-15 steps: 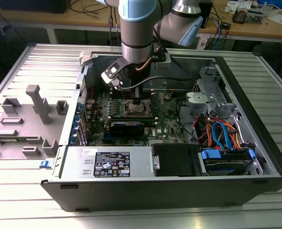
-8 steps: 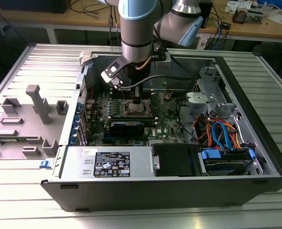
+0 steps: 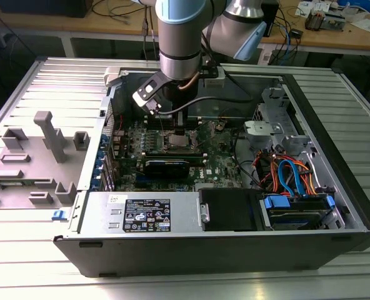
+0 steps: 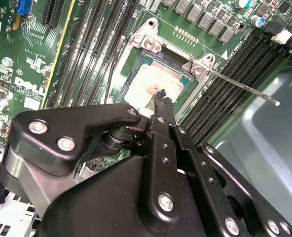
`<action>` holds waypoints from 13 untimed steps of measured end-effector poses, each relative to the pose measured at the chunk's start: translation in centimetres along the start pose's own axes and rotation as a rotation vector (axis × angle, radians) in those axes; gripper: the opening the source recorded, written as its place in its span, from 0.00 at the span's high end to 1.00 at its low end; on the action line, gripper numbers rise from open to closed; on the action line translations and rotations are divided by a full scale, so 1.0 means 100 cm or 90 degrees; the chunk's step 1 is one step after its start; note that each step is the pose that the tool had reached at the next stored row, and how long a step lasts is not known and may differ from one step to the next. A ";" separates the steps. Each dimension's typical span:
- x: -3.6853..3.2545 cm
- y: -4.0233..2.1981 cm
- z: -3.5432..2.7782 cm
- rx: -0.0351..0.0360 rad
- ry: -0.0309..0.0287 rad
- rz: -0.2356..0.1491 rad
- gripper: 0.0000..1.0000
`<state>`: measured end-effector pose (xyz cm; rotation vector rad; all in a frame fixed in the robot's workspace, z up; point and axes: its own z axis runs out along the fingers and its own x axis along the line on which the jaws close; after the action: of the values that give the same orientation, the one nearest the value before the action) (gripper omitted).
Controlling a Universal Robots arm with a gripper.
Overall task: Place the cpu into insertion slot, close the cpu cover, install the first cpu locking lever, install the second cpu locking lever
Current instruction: 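Close the cpu cover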
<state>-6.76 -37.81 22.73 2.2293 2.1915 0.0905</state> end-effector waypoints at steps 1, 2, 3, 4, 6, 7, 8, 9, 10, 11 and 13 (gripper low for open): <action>0.0000 0.0001 0.0000 0.0000 0.0000 0.000 0.89; 0.0000 0.0002 0.0000 0.0000 0.0000 0.000 0.89; 0.0000 0.0002 0.0000 0.0000 0.0000 0.000 0.89; 0.0000 0.0003 0.0000 0.0000 0.0000 0.000 0.89; 0.0000 0.0003 -0.0009 0.0000 -0.0001 0.000 0.89; 0.0001 0.0004 -0.0018 0.0000 0.0000 0.000 0.89; 0.0001 0.0004 -0.0024 0.0000 0.0000 0.000 0.89; 0.0001 0.0004 -0.0030 0.0000 0.0000 0.000 0.89; 0.0001 0.0005 -0.0041 0.0000 0.0000 0.000 0.89; 0.0002 0.0005 -0.0048 0.0000 0.0000 0.000 0.89; 0.0002 0.0006 -0.0069 0.0000 0.0000 0.000 0.89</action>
<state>-6.73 -37.81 23.42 2.2292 2.1916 0.0905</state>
